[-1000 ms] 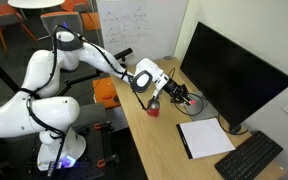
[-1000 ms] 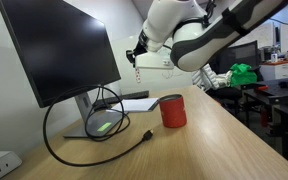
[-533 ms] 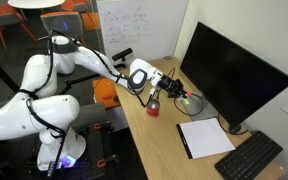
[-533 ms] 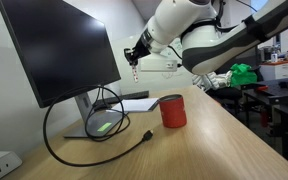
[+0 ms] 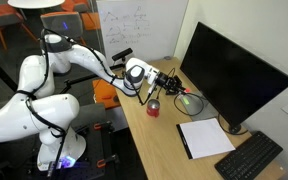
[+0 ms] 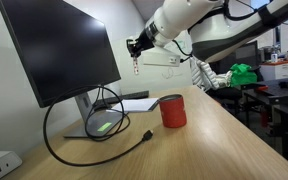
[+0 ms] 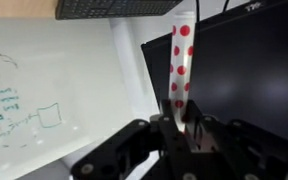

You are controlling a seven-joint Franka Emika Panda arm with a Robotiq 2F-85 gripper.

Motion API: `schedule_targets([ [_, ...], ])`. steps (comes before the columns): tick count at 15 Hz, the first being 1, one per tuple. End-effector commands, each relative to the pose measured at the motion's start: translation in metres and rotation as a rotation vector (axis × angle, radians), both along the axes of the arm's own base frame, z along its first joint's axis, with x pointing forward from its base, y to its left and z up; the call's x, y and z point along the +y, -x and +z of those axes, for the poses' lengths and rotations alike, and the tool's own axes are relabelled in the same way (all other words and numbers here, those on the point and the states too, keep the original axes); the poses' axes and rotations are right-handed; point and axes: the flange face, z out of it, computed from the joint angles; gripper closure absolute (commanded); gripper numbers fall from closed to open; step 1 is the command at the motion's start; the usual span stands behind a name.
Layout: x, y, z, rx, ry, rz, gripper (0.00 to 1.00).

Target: Place the marker inside the red thermos on the left side of the desk

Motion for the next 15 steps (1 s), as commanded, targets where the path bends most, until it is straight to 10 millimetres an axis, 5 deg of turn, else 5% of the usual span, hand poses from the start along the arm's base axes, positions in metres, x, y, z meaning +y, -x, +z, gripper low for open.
schedule_targets([
  [1, 0.004, 0.003, 0.005, -0.032, -0.009, 0.002, 0.95],
  [9, 0.011, 0.009, -0.002, -0.028, -0.022, 0.055, 0.95],
  [15, 0.025, 0.041, -0.014, -0.005, -0.009, 0.13, 0.95],
])
